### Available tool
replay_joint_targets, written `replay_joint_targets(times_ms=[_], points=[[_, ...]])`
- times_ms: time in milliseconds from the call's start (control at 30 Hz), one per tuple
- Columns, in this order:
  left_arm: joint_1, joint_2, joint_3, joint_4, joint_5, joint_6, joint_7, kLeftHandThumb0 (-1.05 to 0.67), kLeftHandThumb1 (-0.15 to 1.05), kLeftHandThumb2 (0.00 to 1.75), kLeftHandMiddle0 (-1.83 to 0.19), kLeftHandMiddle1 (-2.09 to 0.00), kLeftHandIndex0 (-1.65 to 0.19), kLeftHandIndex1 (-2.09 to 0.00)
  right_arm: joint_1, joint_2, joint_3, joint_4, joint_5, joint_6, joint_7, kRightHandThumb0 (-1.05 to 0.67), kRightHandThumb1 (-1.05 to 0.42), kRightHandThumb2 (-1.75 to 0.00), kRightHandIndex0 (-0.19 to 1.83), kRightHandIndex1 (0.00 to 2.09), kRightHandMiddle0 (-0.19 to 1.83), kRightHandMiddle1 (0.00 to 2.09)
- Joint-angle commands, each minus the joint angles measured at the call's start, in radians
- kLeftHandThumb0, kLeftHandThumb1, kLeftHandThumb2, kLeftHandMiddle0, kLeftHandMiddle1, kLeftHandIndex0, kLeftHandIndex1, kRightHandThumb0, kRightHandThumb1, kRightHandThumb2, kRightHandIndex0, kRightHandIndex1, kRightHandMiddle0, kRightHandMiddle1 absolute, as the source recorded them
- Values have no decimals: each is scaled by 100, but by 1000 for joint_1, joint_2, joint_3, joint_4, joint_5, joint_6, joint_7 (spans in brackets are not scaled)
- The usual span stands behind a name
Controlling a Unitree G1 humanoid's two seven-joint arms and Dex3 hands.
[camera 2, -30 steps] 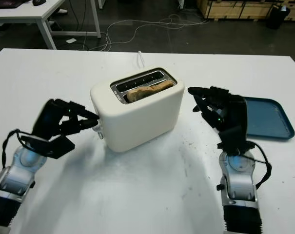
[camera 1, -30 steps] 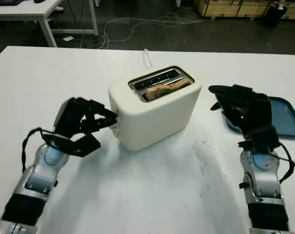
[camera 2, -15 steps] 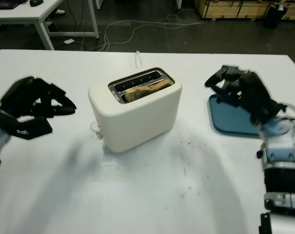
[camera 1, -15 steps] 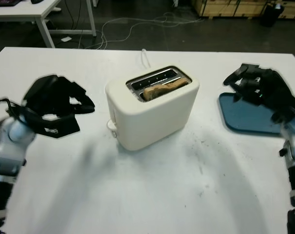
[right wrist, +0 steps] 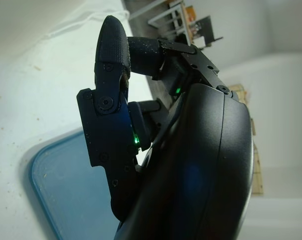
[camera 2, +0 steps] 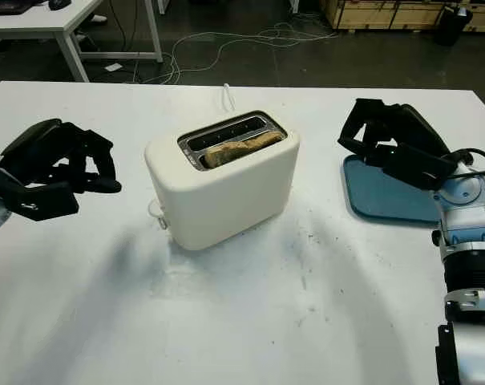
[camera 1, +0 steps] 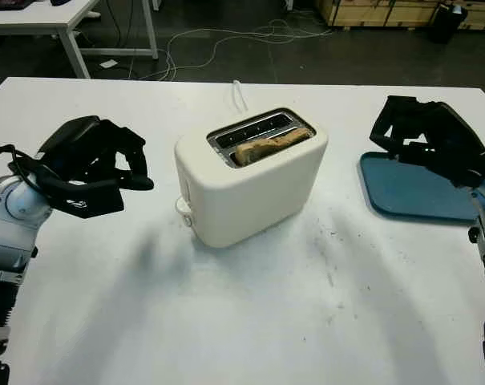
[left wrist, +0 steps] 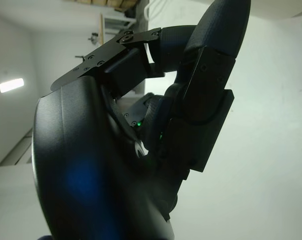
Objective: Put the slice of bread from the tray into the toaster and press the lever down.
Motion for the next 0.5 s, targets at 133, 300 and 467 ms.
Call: replay_joint_targets(times_ms=[133, 300, 467], points=[[16, 8, 17, -6, -1, -5, 0, -90, 92, 4, -120, -155, -114, -131, -16, -15, 8, 21, -9, -31, -7, -61, -92, -39, 76, 175, 57, 165], [21, 11, 25, -10, 0, 0, -2, -88, 91, 2, -119, -157, -113, -133, -19, -19, 11, 31, -22, -40, -16, -62, -92, -39, 75, 175, 55, 169], [23, 9, 28, -10, 1, 0, -4, -86, 92, 1, -119, -155, -113, -132, -21, -16, 11, 32, -14, -46, -3, -59, -92, -40, 74, 175, 52, 174]])
